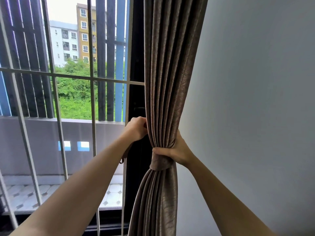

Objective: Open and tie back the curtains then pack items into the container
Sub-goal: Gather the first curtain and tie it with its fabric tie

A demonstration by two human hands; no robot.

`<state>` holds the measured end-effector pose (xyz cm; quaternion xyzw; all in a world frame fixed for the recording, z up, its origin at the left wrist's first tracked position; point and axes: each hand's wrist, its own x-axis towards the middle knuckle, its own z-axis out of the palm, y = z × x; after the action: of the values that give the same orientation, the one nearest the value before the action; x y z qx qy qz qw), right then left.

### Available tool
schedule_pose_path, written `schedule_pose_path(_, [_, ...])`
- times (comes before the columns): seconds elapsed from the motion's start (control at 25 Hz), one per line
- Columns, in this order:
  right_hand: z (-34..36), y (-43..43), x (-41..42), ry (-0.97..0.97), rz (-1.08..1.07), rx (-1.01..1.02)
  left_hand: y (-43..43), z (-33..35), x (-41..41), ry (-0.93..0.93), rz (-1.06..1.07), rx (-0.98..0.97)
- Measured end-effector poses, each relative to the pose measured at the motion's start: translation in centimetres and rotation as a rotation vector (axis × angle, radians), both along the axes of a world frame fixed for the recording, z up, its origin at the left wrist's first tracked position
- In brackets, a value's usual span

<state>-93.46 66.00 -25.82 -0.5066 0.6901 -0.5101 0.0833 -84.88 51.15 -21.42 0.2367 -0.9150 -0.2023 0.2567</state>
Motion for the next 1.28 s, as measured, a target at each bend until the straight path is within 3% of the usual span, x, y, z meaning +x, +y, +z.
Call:
schedule_pose_path(0.24, [-0.4,0.5,0.2,-0.015,-0.012,-0.035,-1.9,-1.2,1.7,0.037,-0.248,0.63])
schedule_pose_path(0.44, [0.0,-0.2,2.4,-0.011,-0.171,-0.151,-2.6,-1.2,1.5,0.046,-0.252,0.475])
schedule_pose_path(0.64, [1.7,-1.3,4.4,0.011,-0.393,-0.212,-2.4,-3.0,1.1,0.263,-0.183,0.36])
schedule_pose_path(0.84, [1.4,-1.0,4.7,0.015,-0.429,-0.219,-3.0,-7.2,0.4,0.08,-0.103,0.173])
schedule_pose_path(1.04, [0.5,0.3,4.1,-0.012,-0.256,-0.203,-3.1,-8.5,0.3,0.11,-0.007,0.14])
schedule_pose_path(1.2, [-2.0,2.9,3.1,-0.051,-0.094,-0.046,-3.3,-5.1,3.8,-0.096,-0.164,0.246])
schedule_pose_path(1.28, [-2.6,3.4,2.8,-0.09,-0.115,-0.041,-3.3,-3.6,5.3,-0.147,-0.133,0.171])
